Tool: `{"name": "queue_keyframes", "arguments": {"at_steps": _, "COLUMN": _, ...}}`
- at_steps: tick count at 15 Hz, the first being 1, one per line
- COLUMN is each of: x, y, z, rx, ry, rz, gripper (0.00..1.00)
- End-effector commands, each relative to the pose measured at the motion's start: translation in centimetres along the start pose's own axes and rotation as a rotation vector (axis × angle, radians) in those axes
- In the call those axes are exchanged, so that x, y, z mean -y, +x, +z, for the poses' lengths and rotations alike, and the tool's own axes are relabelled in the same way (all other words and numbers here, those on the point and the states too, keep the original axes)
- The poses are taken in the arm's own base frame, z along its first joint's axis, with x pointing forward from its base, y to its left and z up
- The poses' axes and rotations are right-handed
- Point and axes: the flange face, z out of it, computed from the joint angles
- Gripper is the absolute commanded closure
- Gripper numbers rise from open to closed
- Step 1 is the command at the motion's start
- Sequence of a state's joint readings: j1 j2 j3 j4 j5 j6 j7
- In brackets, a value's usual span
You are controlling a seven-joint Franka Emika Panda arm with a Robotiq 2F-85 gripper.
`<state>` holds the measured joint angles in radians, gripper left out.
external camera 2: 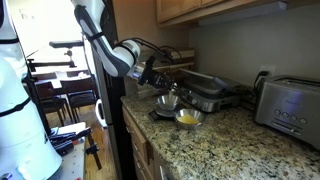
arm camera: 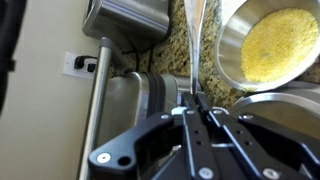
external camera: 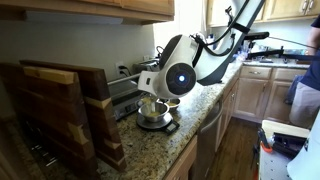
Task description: Pick up the spoon and scoop some of the objects from the bowl on the right and put them in the bowl to the left
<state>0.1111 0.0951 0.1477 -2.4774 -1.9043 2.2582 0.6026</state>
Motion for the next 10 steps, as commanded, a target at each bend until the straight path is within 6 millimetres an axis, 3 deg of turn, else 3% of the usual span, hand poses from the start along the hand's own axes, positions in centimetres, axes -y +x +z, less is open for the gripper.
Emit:
{"name": "queue_keyframes", "arguments": {"at_steps": 1, "x": 0.1, "y": -1.8, "z": -2.3, "rx": -0.018, "ry": -0.097, "rz": 0.047, "gripper": 0.98}}
{"name": "queue_keyframes", "arguments": {"at_steps": 10, "x": 0.5, "y": -3.1, "z": -3.0, "rx": -0.085, "ry": -0.230, "rz": 0.139, "gripper": 0.97}}
